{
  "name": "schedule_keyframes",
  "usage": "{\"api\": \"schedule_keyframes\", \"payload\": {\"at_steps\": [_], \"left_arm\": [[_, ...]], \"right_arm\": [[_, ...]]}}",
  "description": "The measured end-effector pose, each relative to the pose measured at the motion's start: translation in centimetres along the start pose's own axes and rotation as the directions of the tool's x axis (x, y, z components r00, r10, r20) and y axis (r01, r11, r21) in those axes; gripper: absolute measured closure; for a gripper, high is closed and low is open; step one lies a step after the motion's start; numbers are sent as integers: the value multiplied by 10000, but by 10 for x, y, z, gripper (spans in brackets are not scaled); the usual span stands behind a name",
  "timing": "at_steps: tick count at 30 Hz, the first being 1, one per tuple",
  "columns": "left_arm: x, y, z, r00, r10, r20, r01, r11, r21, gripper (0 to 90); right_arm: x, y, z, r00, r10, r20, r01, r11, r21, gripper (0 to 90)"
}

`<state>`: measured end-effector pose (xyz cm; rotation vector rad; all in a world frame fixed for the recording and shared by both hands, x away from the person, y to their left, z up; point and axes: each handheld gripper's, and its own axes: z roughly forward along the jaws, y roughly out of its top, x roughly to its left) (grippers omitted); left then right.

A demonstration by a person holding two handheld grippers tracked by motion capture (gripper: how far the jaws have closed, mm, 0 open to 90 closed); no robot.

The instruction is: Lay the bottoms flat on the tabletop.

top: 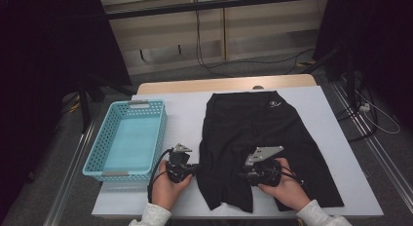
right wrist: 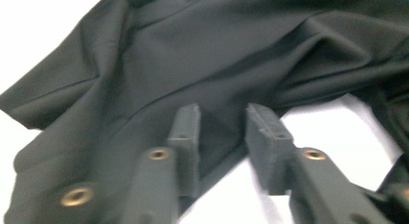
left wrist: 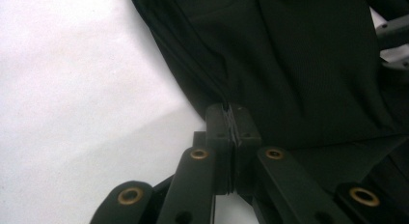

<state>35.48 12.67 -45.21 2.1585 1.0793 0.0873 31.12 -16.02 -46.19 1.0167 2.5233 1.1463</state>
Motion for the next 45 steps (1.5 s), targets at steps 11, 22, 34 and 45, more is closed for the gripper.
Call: {"api": "schedule_keyframes", "payload": {"at_steps": [11,22,34,45], "left_arm": [[7,0,-3,9998,-36,202,43,9993,-377,834],[11,2,-3,9977,618,-266,-639,9940,-892,312],[7,-2,-12,9991,409,-56,-410,9991,-99,623],[-10,9,6,9966,804,195,-797,9962,-339,890]], "right_arm": [[-19,-2,-14,9996,-259,-80,260,9996,139,900],[3,12,-10,9965,-818,-162,796,9913,-1045,540],[27,20,9,9917,-1064,-728,998,9910,-887,371],[44,26,15,9727,-1958,-1243,1833,9774,-1052,430]]}}
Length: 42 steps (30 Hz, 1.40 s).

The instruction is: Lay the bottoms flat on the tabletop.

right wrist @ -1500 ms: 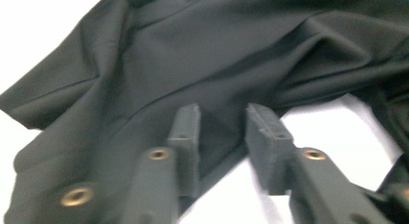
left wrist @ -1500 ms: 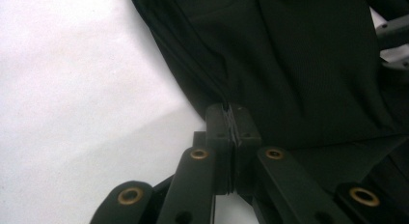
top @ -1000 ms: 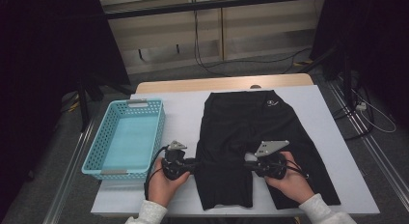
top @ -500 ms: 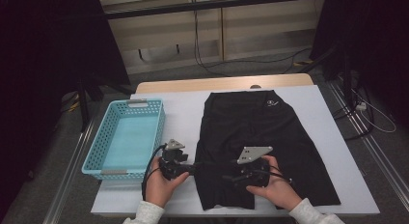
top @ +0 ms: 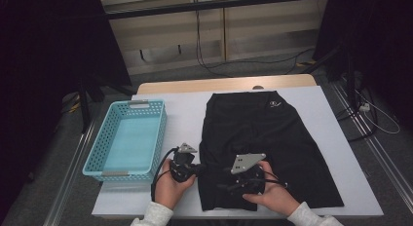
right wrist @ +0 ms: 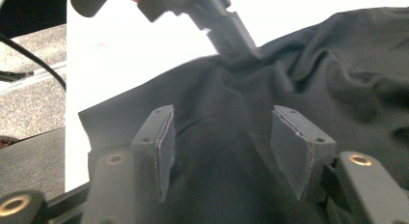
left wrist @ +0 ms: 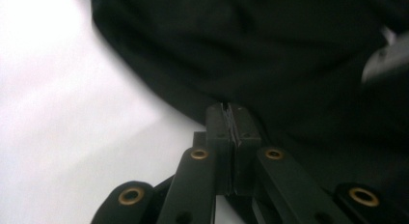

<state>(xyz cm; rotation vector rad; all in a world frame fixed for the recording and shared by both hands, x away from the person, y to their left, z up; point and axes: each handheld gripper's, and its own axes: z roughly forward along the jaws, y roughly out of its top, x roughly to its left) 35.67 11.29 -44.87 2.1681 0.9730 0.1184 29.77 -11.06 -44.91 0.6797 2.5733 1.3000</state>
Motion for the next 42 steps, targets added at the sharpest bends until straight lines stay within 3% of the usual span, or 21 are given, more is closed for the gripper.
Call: {"api": "schedule_keyframes", "payload": {"at_steps": [4,7,10,12,16,20,23,28,34,39,42], "left_arm": [[7,6,-5,9993,-55,-363,25,9966,-818,886],[11,3,-2,9995,9,-325,-25,9988,-484,869],[12,2,-1,9992,-112,-392,91,9986,-528,638],[13,1,-4,9984,-198,-526,163,9976,-666,602],[18,1,-13,9970,-312,-706,252,9961,-848,441],[20,1,-17,9958,-488,-776,417,9949,-915,371],[19,0,-16,9946,-464,-927,384,9956,-855,359],[18,0,-16,9949,-574,-832,512,9958,-755,372],[20,-2,-16,9932,-699,-933,619,9943,-864,370],[22,-1,-18,9936,-739,-853,665,9940,-864,363],[23,-1,-19,9934,-804,-819,726,9930,-932,355]], "right_arm": [[8,6,1,9997,-202,-109,202,9998,32,446],[14,8,6,9990,-356,-254,358,9993,79,451],[18,8,14,9993,-337,-155,343,9985,436,467],[23,8,19,9991,-301,-307,312,9988,380,485],[30,12,27,9970,-140,-757,152,9998,151,507],[37,9,40,9940,-287,-1057,340,9982,491,462],[43,8,45,9908,-986,-928,1036,9933,504,466],[45,8,46,9945,-852,-602,880,9951,461,609],[43,9,48,9982,-446,-392,463,9980,435,876],[40,9,46,9985,-272,-484,290,9989,370,894],[42,9,45,9957,-165,-911,196,9993,333,894]]}}
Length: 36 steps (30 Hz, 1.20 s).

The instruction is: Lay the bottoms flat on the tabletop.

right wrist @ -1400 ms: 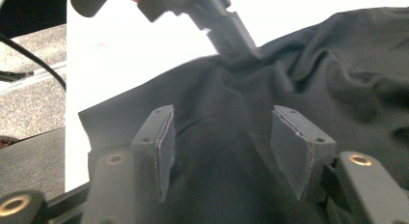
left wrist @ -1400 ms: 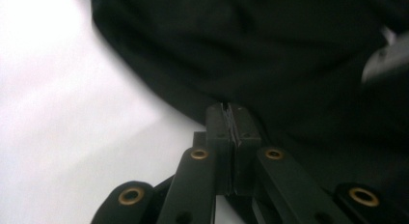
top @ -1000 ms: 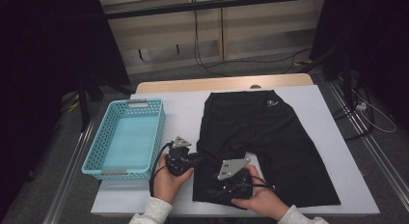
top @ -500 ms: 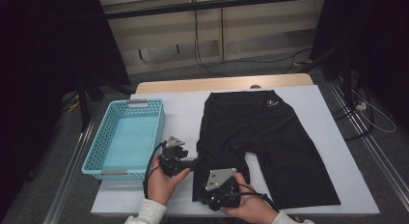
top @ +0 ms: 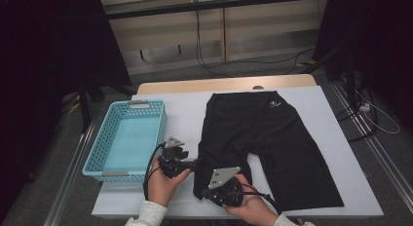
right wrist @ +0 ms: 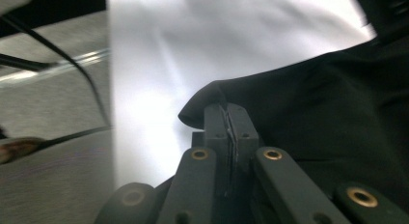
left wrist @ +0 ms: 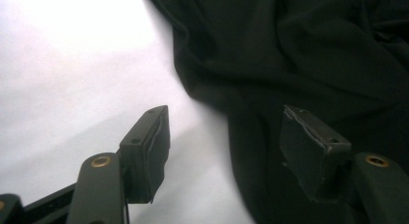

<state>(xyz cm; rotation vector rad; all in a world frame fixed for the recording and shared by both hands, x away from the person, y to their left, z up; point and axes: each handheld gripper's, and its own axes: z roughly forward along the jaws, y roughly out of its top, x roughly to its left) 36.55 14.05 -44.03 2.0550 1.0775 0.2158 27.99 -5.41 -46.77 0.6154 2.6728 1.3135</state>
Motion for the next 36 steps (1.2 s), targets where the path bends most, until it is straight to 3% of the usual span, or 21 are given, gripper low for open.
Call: {"api": "schedule_keyframes", "payload": {"at_steps": [8,13,17,19,21,23,27,30,36], "left_arm": [[2,-2,4,9998,-158,-116,161,9997,189,363],[1,-2,8,9999,-7,-134,10,9998,221,497],[2,-2,20,9995,-302,112,298,9991,300,575],[2,-2,23,9998,-216,39,215,9994,272,663],[1,-1,25,9978,-485,449,470,9983,351,691],[-2,-1,27,9993,-241,302,228,9989,406,760],[-5,1,30,9979,-336,556,300,9975,636,891],[-6,3,26,9986,-468,226,453,9969,641,898],[5,7,-1,9968,-774,-173,779,9965,318,900]], "right_arm": [[12,3,-1,9953,-371,-893,377,9993,50,895],[15,1,-4,9917,-507,-1184,528,9985,147,895],[14,-1,-6,9910,-444,-1266,458,9989,81,894],[13,-1,-7,9910,-467,-1258,482,9988,89,894],[13,-1,-7,9910,-444,-1263,460,9989,92,894],[13,-1,-8,9910,-403,-1275,417,9991,83,894],[14,-1,-9,9910,-421,-1272,433,9990,61,894],[14,0,-10,9915,-442,-1226,444,9990,-5,894],[18,0,-6,9901,-518,-1307,514,9987,-68,894]]}}
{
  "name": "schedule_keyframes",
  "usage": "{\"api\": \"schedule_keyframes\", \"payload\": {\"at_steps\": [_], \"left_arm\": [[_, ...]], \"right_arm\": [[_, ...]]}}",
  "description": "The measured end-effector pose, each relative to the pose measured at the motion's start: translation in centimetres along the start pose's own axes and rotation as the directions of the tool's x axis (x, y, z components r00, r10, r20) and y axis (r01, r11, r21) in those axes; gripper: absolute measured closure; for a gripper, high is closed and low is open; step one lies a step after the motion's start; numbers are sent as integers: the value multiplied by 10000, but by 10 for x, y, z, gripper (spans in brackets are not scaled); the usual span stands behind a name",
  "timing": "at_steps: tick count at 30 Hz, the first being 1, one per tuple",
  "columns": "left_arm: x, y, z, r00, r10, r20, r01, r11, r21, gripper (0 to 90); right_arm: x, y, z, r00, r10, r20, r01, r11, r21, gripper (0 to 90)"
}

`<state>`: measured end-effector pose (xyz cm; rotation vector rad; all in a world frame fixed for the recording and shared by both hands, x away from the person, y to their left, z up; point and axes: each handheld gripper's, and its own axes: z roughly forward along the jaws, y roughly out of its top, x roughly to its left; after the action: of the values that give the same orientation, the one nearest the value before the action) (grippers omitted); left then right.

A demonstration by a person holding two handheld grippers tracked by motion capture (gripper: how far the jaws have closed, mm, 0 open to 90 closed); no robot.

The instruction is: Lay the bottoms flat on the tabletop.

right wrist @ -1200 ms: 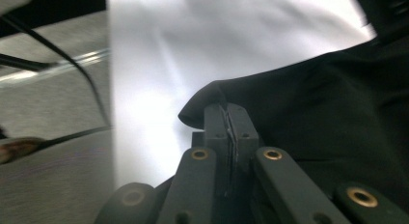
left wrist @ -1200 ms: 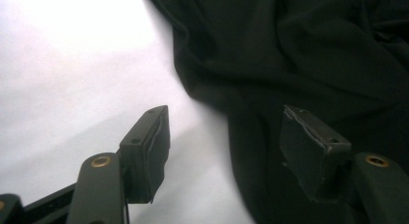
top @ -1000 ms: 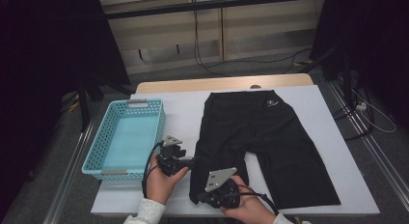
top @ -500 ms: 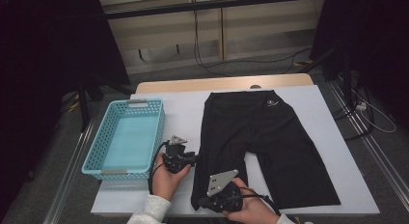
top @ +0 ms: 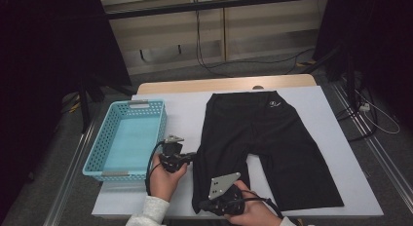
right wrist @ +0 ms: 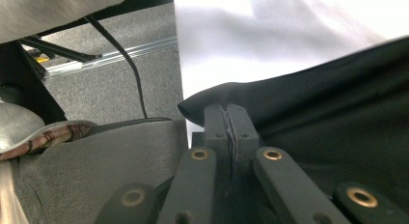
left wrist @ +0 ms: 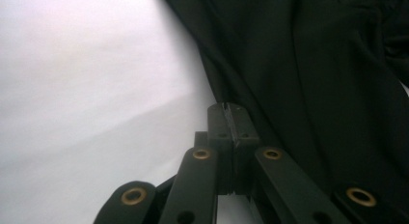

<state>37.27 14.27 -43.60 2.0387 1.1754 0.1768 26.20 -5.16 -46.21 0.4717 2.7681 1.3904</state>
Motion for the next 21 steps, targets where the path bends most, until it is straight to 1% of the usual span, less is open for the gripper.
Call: {"api": "schedule_keyframes", "payload": {"at_steps": [1,2,4,5,6,7,9,10,11,12,14,15,16,17,18,19,21], "left_arm": [[1,0,-1,9999,49,-92,-50,10000,-21,900],[2,-1,-2,10000,-45,-72,45,10000,-52,900],[3,-3,0,9997,35,-233,-34,10000,29,900],[3,-4,2,9998,76,-207,-74,9999,95,900],[3,-4,2,9998,131,-143,-128,9997,191,900],[3,-5,4,9998,148,-149,-147,9999,86,896],[3,-5,5,9997,177,-176,-176,9998,37,876],[2,-5,5,9995,193,-246,-194,9998,-38,840],[3,-5,5,9993,257,-256,-257,9997,-14,789],[3,-5,5,9994,275,-230,-276,9996,-46,777],[3,-6,5,9995,282,-127,-283,9995,-102,703],[4,-6,6,9995,293,-125,-295,9994,-154,627],[3,-6,7,9994,315,-142,-318,9993,-203,577],[3,-6,8,9992,388,-132,-392,9988,-297,527],[3,-6,8,9990,438,-84,-441,9984,-344,486],[2,-6,9,9988,473,-107,-477,9981,-396,443],[1,-6,9,9981,601,-128,-606,9971,-450,404]], "right_arm": [[1,1,1,10000,20,-69,-20,10000,-34,894],[2,2,1,9999,10,-102,-11,10000,-75,894],[4,4,3,10000,-30,-12,30,10000,-57,891],[4,4,3,10000,-70,1,70,9999,-92,889],[3,4,3,10000,-11,-9,11,9999,-124,880],[3,5,2,10000,39,-7,-39,9999,-124,828],[2,5,1,9998,82,173,-80,9999,-120,727],[1,6,-1,9995,55,306,-51,9999,-106,682],[-1,7,-5,9988,180,461,-170,9996,-211,628],[-3,8,-10,9978,284,593,-267,9992,-289,610],[-10,9,-23,9943,475,953,-429,9978,-498,587],[-15,9,-30,9911,626,1175,-551,9963,-660,563],[-20,8,-37,9866,780,1432,-675,9948,-769,559],[-26,6,-44,9798,869,1802,-729,9939,-830,555],[-33,4,-51,9724,1033,2094,-864,9924,-881,554],[-40,0,-57,9654,1251,2290,-1062,9900,-930,557],[-52,-9,-67,9439,1428,2976,-1247,9890,-792,558]]}}
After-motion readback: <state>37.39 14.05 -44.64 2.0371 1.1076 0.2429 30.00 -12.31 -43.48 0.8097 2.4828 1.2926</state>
